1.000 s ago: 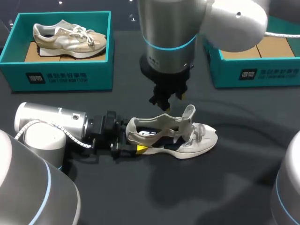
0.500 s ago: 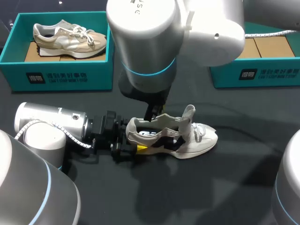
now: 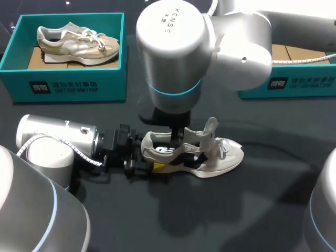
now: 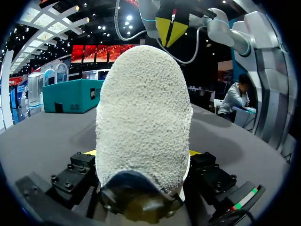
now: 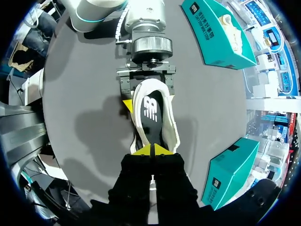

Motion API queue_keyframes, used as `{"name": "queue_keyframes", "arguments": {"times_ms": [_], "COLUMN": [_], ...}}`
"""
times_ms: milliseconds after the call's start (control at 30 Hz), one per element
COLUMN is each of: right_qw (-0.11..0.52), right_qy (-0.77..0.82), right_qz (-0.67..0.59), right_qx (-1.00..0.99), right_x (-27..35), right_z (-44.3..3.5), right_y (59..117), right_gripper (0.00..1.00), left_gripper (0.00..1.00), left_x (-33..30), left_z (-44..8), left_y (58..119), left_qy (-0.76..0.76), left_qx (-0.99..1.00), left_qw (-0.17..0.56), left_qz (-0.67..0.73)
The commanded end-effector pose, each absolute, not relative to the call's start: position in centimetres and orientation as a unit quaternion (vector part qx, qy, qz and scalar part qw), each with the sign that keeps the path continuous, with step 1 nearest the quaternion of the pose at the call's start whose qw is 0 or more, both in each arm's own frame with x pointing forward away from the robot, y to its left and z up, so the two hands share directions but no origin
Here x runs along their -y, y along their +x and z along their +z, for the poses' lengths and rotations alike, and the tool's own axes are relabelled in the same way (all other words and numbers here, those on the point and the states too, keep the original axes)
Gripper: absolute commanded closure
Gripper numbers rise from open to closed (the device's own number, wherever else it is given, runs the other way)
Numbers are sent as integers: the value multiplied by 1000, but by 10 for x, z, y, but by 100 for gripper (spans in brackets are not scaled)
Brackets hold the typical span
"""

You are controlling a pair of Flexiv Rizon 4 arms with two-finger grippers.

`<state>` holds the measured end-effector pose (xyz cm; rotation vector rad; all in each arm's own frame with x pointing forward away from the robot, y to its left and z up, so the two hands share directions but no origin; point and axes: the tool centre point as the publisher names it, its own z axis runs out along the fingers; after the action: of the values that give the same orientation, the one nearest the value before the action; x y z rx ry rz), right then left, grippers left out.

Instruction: Take the shoe out of the shoebox, open the shoe tongue, remove and reinsert the insole, then place the shoe into the shoebox

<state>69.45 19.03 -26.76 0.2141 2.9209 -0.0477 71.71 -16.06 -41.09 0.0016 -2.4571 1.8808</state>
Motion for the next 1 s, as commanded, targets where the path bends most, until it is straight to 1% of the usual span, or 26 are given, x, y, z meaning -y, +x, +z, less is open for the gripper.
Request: {"name": "queue_keyframes", "arguments": {"times_ms": [33,233,367,500,900,1000], "right_qw": [104,104,105,108,108,104], "right_qy": [72,72,50,44,44,31], "right_qz": [-9,-9,4,41,41,32], "right_qx": [-992,-992,-993,-992,-992,-994], "right_x": [-185,-185,-191,-181,-181,-189], "right_z": [-271,-271,-285,-292,-292,-305], "right_y": [696,696,702,709,709,711], "right_gripper": [100,100,100,100,100,100], "left_gripper": [100,100,100,100,100,100], "left_x": [160,160,160,160,160,160], "left_z": [-411,-411,-411,-411,-411,-411], "left_y": [716,716,716,716,716,716], "left_qy": [1,1,1,1,1,1], "left_qx": [794,794,794,794,794,794], "left_qw": [23,23,23,23,23,23], "left_qz": [608,608,608,608,608,608]}}
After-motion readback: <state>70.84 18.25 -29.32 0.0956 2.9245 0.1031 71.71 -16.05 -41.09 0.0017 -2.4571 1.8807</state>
